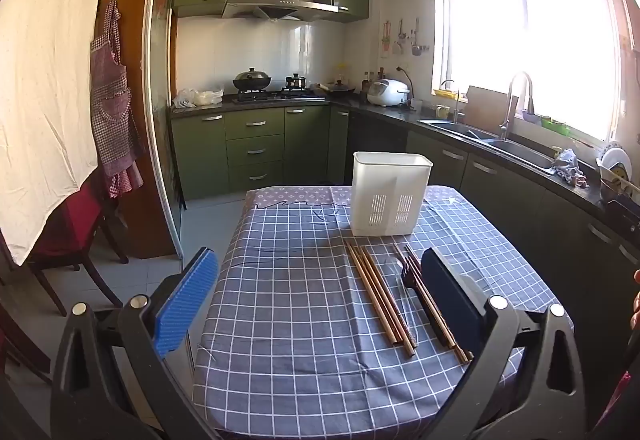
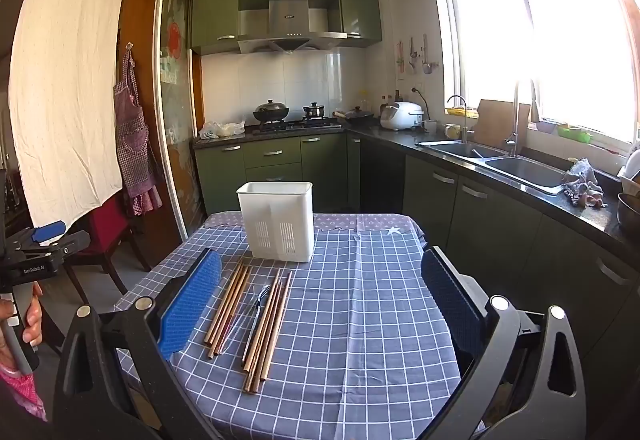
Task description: Organize utensils
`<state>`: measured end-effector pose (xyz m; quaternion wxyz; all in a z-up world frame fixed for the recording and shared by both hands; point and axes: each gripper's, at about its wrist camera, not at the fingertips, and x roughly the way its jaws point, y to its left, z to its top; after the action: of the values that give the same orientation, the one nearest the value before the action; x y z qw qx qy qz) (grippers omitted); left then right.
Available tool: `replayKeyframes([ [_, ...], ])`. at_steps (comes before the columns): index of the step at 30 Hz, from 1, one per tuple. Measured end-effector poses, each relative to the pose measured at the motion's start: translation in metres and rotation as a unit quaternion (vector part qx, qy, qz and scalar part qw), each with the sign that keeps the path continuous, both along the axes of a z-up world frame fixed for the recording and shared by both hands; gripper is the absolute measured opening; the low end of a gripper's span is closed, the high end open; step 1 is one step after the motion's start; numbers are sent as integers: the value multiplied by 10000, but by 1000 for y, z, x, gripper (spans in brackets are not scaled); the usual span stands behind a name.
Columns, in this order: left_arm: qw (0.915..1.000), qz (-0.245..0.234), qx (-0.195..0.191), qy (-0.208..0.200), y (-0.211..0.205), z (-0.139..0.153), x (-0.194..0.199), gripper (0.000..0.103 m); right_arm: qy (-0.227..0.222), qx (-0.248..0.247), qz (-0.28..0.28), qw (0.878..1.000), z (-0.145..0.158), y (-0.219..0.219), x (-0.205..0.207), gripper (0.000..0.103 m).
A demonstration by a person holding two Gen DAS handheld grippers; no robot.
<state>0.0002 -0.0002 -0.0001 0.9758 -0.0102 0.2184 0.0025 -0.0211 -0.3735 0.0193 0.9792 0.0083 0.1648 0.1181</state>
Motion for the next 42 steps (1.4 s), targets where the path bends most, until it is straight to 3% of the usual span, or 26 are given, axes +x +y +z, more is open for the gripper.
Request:
replayKeyframes([
  [16, 10000, -14, -19, 22, 1, -12, -1, 97, 8, 28, 6, 10000, -6, -4, -3, 99],
  [42, 10000, -1, -21, 92, 0, -7, 2, 97, 51, 13, 19, 10000, -15, 8, 8, 99],
])
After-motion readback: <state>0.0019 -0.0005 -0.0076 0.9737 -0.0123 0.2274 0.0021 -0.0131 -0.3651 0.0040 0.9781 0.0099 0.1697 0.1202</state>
